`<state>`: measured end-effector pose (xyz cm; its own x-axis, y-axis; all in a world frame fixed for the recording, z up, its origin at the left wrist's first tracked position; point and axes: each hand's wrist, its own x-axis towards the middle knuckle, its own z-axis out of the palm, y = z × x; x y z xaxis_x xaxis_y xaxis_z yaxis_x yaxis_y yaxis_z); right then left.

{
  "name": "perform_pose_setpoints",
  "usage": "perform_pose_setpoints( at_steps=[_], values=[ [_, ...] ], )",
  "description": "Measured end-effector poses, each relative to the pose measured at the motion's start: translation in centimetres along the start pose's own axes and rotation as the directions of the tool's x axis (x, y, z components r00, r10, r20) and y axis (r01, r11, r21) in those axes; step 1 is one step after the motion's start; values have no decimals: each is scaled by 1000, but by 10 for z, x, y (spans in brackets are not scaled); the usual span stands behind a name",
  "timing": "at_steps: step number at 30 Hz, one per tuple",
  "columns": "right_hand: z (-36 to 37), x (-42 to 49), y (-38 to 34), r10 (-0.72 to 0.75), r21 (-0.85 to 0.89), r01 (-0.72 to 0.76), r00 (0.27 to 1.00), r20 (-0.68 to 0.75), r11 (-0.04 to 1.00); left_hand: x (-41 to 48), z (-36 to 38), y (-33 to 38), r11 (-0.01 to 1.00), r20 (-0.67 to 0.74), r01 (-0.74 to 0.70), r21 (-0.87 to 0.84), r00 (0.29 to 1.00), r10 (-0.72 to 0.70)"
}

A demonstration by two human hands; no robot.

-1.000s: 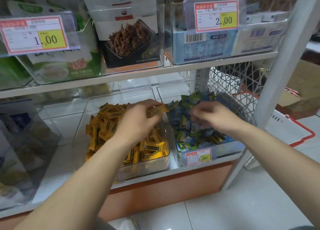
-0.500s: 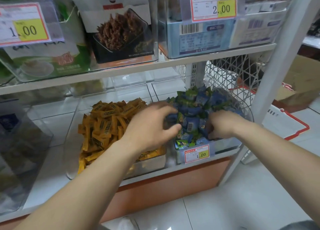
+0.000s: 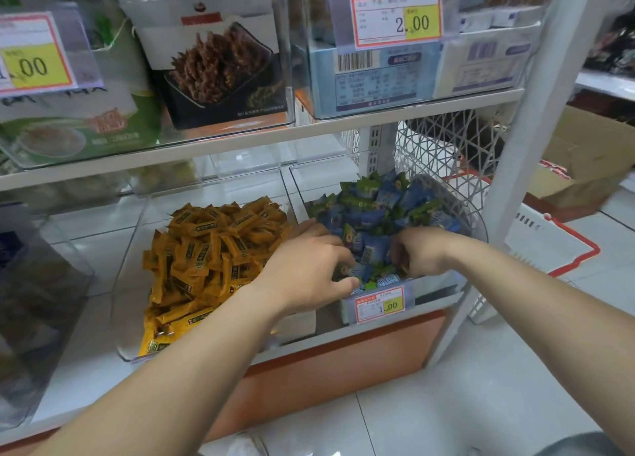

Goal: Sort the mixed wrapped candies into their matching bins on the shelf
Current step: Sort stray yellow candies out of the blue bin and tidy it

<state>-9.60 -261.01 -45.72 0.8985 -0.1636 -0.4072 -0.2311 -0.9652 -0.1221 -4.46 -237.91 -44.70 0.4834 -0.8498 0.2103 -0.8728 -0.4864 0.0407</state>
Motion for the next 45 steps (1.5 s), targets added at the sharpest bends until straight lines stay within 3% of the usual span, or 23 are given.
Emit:
perform_pose_setpoints(
  at_steps=[5,8,11,14,15,16,19,21,23,28,31,34,40,45],
  values=[
    [-11,-18,11,-132,341,171,982,-134,924,3,-2,4,994,-27,46,-104,998,-49],
    [-25,-33,-2,-177,684,361,928,-327,633,9,-3,11,970,-131,95,-222,983,-126],
    [-23,-36,-23,-98,775,484,866,-490,407,13,-8,20,862,-170,99,-496,963,-209],
    [-19,-34,-34,-42,864,481,876,-481,146,15,-11,16,771,-197,105,-628,937,-288],
    [-20,-34,-32,-48,881,459,888,-456,111,14,-12,13,772,-198,115,-625,933,-299],
    [-21,-34,-27,-47,875,454,890,-453,170,13,-13,10,783,-201,123,-610,932,-303],
    [-14,-27,-13,-150,702,430,893,-425,568,10,-17,2,839,-240,151,-523,918,-315],
    [-2,-20,-12,-284,475,366,929,-237,800,9,-17,-1,855,-239,171,-489,917,-319],
    [7,-11,-12,-271,232,276,961,-53,933,8,-15,-1,855,-217,181,-486,923,-319],
    [3,0,-4,-85,0,85,996,12,996,8,-11,-3,843,-187,195,-501,927,-325],
    [3,2,-11,-141,-26,139,987,-73,990,9,-10,-4,837,-178,197,-510,928,-327],
    [5,10,-21,-209,-1,212,965,-161,977,10,-9,-3,839,-172,195,-507,931,-321],
    [10,18,-25,-73,108,72,997,7,992,10,-10,-6,836,-167,185,-517,936,-310],
    [10,15,-29,-93,203,83,995,40,976,11,-10,-6,836,-172,174,-521,938,-302]
  ],
)
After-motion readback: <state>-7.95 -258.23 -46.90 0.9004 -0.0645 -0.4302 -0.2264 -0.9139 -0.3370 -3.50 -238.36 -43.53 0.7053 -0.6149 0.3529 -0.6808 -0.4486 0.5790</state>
